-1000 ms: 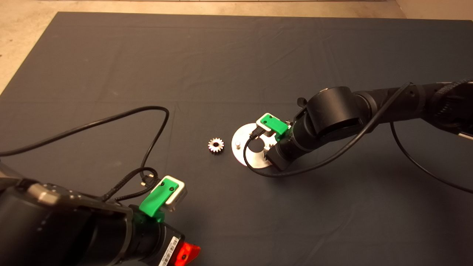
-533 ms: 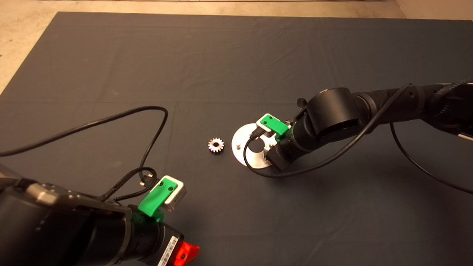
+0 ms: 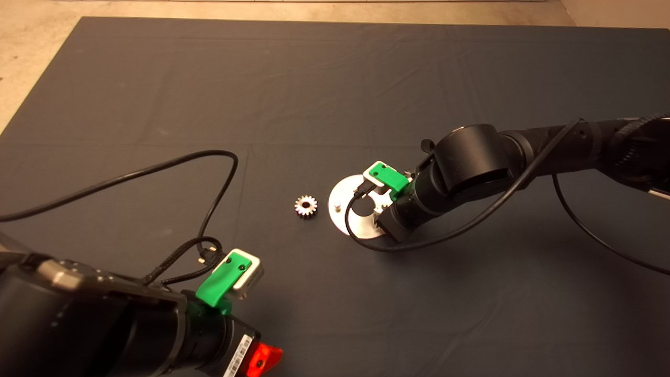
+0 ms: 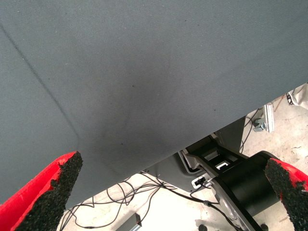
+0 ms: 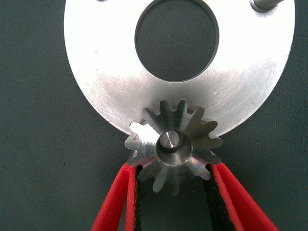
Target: Install three planetary gears onto the carrier pins
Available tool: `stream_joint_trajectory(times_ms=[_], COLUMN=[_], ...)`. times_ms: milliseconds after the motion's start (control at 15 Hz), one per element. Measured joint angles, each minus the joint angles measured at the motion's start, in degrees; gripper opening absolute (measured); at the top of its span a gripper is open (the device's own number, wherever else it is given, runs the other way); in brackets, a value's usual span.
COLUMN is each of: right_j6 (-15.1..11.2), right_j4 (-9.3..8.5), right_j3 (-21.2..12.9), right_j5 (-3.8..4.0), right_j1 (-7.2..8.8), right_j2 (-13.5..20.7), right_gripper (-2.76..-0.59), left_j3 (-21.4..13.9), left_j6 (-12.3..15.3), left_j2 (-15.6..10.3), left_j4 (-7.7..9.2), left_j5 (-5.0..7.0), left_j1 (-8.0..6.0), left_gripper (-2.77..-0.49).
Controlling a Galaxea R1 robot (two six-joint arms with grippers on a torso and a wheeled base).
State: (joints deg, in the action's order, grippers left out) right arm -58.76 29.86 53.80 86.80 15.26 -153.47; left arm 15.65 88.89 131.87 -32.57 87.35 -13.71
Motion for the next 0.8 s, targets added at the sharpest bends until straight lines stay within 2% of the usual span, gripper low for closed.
stream_joint_trajectory(times_ms=[400,600,800], right_j6=[0.0,0.0,0.0], right_j4=[-0.02,-0.02,-0.02], right_j3=[-0.1,-0.1,-0.3], right_j5=[0.24,0.44,0.68], right_j1=[0.09,0.15,0.17], right_j2=[0.0,0.0,0.0], right_gripper=[-2.45,-2.21,-2.06], left_j3=[0.0,0.0,0.0], left_j6=[0.0,0.0,0.0], left_j2=[-0.5,-0.5,-0.7], left_j4=[0.00,-0.02,-0.02], left_j5=[-0.69,-0.80,-0.91], left_j1=[0.00,0.00,-0.01], left_gripper=[-0.49,-0.49,-0.49])
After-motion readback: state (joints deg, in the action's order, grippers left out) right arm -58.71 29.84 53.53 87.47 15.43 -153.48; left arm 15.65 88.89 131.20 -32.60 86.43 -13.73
